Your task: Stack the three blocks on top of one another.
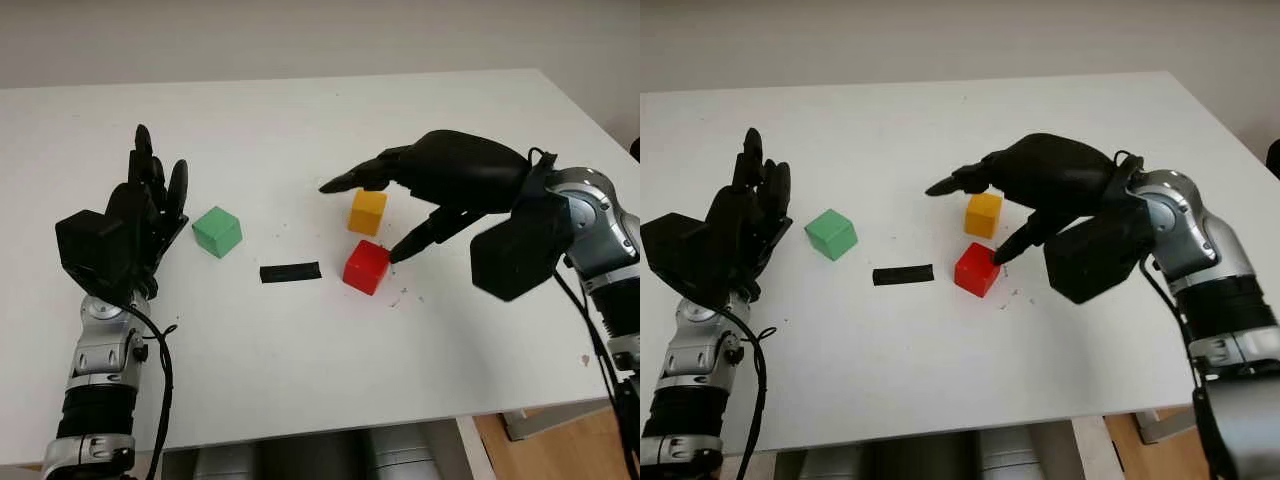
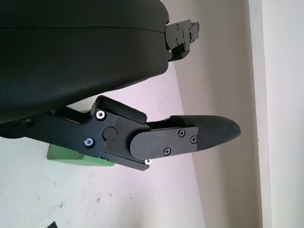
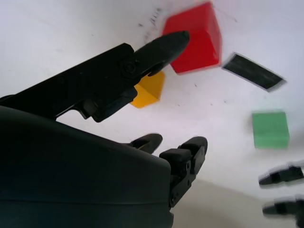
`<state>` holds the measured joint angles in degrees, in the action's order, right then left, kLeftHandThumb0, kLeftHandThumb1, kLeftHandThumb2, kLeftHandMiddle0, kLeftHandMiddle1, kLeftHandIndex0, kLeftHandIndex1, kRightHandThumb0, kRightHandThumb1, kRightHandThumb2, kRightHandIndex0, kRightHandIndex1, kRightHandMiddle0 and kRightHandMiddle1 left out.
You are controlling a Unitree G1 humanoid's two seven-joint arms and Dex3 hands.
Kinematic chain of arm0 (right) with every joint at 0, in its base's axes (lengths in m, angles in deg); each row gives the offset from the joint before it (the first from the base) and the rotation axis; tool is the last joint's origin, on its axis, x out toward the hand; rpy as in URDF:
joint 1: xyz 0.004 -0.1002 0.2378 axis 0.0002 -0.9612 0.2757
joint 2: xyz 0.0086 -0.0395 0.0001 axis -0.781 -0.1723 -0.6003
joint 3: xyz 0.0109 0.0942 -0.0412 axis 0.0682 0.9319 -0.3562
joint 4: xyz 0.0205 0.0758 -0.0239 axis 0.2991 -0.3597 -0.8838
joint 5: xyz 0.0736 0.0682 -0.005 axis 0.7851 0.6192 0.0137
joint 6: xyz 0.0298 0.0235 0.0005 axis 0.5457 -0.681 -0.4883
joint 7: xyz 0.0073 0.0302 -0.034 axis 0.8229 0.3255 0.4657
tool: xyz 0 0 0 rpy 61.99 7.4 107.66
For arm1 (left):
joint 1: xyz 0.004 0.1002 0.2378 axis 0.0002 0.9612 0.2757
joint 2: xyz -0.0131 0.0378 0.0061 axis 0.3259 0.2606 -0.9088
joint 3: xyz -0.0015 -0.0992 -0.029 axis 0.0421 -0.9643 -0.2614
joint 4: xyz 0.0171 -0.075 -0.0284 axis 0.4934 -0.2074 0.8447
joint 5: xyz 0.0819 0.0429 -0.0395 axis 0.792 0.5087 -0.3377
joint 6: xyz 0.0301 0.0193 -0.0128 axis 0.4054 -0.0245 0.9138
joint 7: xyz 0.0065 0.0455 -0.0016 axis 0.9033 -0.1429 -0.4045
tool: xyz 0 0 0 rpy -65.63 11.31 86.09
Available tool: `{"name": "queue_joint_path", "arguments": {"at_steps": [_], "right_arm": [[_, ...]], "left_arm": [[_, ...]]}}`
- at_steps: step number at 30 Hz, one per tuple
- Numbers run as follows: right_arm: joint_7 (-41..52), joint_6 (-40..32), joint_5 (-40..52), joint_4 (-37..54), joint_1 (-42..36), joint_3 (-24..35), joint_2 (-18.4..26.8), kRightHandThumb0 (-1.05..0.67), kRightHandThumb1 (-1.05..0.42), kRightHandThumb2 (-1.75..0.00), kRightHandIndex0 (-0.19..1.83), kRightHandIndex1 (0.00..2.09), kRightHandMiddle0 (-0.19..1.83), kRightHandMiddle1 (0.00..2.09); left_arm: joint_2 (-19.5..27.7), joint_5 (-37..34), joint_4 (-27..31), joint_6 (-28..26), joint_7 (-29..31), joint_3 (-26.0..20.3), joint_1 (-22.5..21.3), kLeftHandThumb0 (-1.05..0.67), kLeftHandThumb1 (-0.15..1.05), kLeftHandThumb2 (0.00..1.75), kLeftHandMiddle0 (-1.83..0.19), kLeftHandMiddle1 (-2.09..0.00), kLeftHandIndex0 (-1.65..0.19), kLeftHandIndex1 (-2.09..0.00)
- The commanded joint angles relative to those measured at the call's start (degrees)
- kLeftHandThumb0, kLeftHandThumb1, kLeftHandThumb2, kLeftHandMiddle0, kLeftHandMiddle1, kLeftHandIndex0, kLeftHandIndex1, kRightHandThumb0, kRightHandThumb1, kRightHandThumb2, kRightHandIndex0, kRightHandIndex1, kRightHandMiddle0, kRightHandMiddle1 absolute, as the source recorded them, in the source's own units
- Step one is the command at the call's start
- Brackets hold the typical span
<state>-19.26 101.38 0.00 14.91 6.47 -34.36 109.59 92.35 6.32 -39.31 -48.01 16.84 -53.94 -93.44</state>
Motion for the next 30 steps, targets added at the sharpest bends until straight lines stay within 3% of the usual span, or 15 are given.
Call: {"name": "queue_joint_path", "arguments": {"at_steps": [1,12,22,30], "right_arm": [[-1.3,1.0,-3.3,1.7,0.7,-1.2,2.1,-0.59,-0.76,-0.05,0.32,0.08,0.41,0.16],[-6.7,2.4,-9.9,-0.6,0.6,-4.6,2.4,-0.61,-0.78,-0.05,0.17,0.03,0.39,0.09],[-28.3,7.6,-18.9,-10.9,1.7,-8.9,0.6,-0.60,-0.84,-0.07,0.13,0.02,0.43,0.10],[-34.9,8.3,-21.2,-14.8,3.0,-12.1,-0.2,-0.61,-0.86,-0.06,0.04,0.01,0.43,0.11]], "left_arm": [[0.6,0.0,0.9,-0.4,0.0,-0.1,-0.4,-0.79,1.05,0.50,0.19,0.00,0.19,0.00],[0.7,0.2,1.2,-1.4,-0.5,0.0,-1.0,-0.79,1.05,0.51,0.19,0.00,0.19,0.00],[0.8,0.6,0.9,-1.2,-0.3,0.3,-1.5,-0.76,1.05,0.53,0.19,0.00,0.19,0.00],[0.9,0.5,1.0,-1.1,-0.2,0.1,-1.4,-0.77,1.05,0.53,0.19,0.00,0.19,0.00]]}}
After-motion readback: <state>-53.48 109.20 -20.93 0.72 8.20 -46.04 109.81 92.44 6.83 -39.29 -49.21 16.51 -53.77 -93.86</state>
